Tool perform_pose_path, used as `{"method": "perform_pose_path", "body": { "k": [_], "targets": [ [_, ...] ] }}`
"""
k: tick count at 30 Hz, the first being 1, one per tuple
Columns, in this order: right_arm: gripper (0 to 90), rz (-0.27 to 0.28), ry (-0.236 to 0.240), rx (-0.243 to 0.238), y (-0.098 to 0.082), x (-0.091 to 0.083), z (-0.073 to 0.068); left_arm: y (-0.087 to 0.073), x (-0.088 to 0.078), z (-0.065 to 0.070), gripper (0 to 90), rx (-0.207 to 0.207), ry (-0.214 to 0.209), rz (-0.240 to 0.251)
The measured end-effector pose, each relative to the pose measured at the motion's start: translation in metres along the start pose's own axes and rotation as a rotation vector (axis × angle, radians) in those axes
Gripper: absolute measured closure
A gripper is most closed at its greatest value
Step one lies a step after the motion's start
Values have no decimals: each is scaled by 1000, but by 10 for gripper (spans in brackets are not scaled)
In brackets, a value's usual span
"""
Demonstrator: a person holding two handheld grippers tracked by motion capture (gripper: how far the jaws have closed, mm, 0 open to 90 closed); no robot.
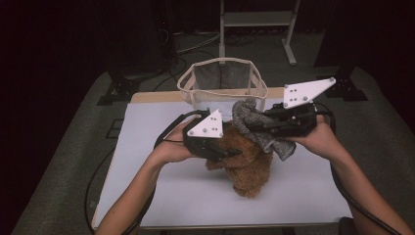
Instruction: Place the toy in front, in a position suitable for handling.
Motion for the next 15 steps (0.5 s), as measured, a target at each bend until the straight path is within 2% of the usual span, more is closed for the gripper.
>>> {"method": "perform_pose_path", "body": {
  "k": [3, 5, 7, 10, 12, 15],
  "targets": [
    [730, -45, 4, -8, 0, 1, -1, 4, 7, 2, 348, 5, -14, -6],
    [733, -90, 14, 21, -12, -2, 1, 5, 12, 4, 315, 2, -23, -15],
    [740, -141, 9, 20, -25, -5, 2, 5, 15, 5, 268, -1, -27, -24],
    [743, -162, -1, 29, -35, -7, 3, 4, 15, 3, 208, 2, -17, -26],
    [742, -162, -1, 35, -37, -7, 3, 3, 14, 1, 192, -21, -10, -19],
    [742, -171, 1, 29, -37, -4, 4, 0, 13, 2, 221, -31, -19, -19]
  ]
}}
Point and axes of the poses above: each handheld gripper's, and its own axes: x roughly forward along the jaws, y roughly out of its top, z roughly to its right, the point moved 8 cm from there along x, roughly forward along the jaws, and after that the axes turned 8 degrees about z, right-handed, at the moved point
